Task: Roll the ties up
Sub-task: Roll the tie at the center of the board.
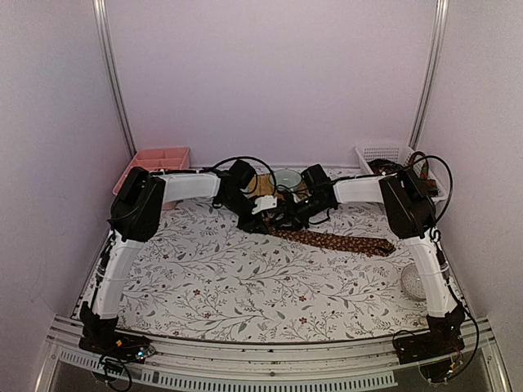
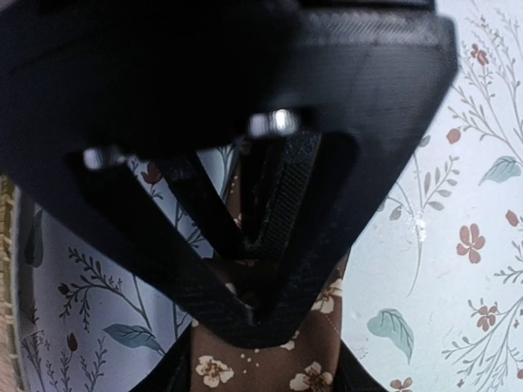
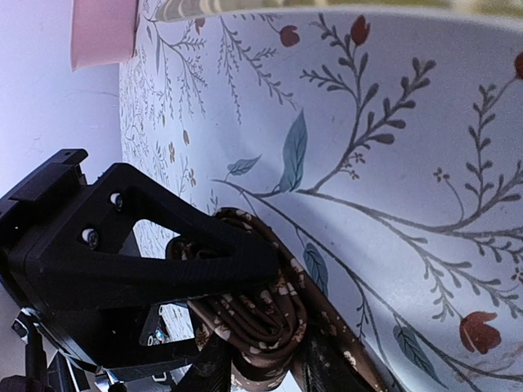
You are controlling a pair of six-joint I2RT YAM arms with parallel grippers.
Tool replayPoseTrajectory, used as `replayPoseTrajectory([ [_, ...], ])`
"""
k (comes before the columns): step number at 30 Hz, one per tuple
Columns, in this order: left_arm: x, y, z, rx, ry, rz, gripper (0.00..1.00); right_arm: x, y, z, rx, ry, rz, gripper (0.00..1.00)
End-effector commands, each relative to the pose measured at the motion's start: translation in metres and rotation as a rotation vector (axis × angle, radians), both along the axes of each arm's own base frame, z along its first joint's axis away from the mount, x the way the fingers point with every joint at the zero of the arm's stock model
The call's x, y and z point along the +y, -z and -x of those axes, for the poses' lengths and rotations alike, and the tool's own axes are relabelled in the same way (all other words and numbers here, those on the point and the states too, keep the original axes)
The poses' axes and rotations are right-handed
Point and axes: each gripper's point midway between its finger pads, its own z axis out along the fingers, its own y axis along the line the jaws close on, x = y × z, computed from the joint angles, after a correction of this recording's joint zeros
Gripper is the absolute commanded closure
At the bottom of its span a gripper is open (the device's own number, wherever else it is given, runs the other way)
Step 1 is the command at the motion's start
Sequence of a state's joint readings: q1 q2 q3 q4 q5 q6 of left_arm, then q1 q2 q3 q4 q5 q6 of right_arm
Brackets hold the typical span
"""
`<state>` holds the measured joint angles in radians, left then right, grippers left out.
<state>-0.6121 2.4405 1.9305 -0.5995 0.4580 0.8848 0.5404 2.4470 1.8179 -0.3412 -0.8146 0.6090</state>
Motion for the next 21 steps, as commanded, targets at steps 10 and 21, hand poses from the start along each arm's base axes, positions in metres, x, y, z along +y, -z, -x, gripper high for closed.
replayPoseTrajectory([
  [10,0.019,0.0,0.013,0.041,0.032,-0.079,0.4,-0.003,0.029,0.031,0.066,-0.005,0.119,0.8],
  [21,0.047,-0.035,0.015,0.33,-0.33,0.014,0.0,0.003,0.051,0.042,0.092,0.007,0.158,0.81],
])
